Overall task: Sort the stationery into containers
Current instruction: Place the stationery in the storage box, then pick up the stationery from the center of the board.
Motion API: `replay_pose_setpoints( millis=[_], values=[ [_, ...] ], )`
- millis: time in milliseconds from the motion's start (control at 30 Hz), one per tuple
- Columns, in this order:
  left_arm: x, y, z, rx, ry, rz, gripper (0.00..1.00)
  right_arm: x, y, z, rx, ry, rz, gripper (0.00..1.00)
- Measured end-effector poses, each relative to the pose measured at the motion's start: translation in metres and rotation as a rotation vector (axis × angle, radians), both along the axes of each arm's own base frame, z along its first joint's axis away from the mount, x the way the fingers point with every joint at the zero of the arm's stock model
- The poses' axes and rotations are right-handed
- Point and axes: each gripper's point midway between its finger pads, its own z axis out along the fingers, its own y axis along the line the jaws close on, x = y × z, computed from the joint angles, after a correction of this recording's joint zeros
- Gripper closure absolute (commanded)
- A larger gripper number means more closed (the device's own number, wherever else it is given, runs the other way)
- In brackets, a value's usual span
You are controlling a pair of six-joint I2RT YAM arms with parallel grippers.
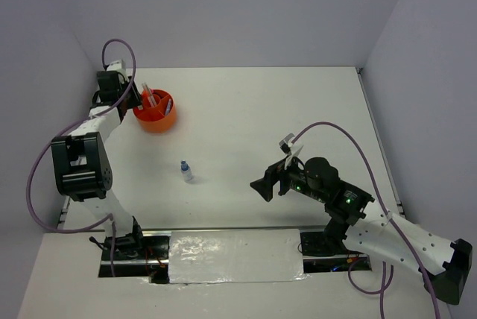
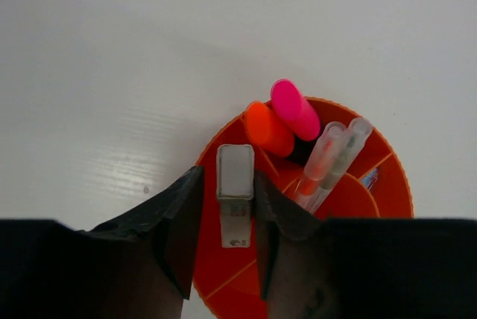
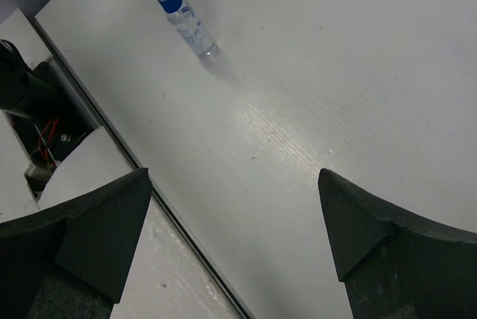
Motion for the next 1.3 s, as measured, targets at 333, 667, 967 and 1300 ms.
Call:
replay_pose_setpoints(
  millis=[333,667,967,1300],
  values=[
    [-0.007,0.009,0.014,0.030,-0.023,0.054,0.14,-0.002,0.003,-0.005,-0.010,0.015,0.016,0.00],
    [-0.074,-0.007,0.143,0.006,-0.162,0.254,0.01,0.010,0.005,-0.022,-0.036,0.081,-0.053,0.00],
    [-0.207,-0.203,0.139,-0.148,-0.246,-0.130,0.01,0.017,0.007,-0.015,0.008,0.106,-0.112,0.00],
    [-0.251,-0.198,-0.011,0.100,0.072,-0.080,0.01,0.012,0.007,-0.001,0.061,0.097,-0.094,0.00]
  ],
)
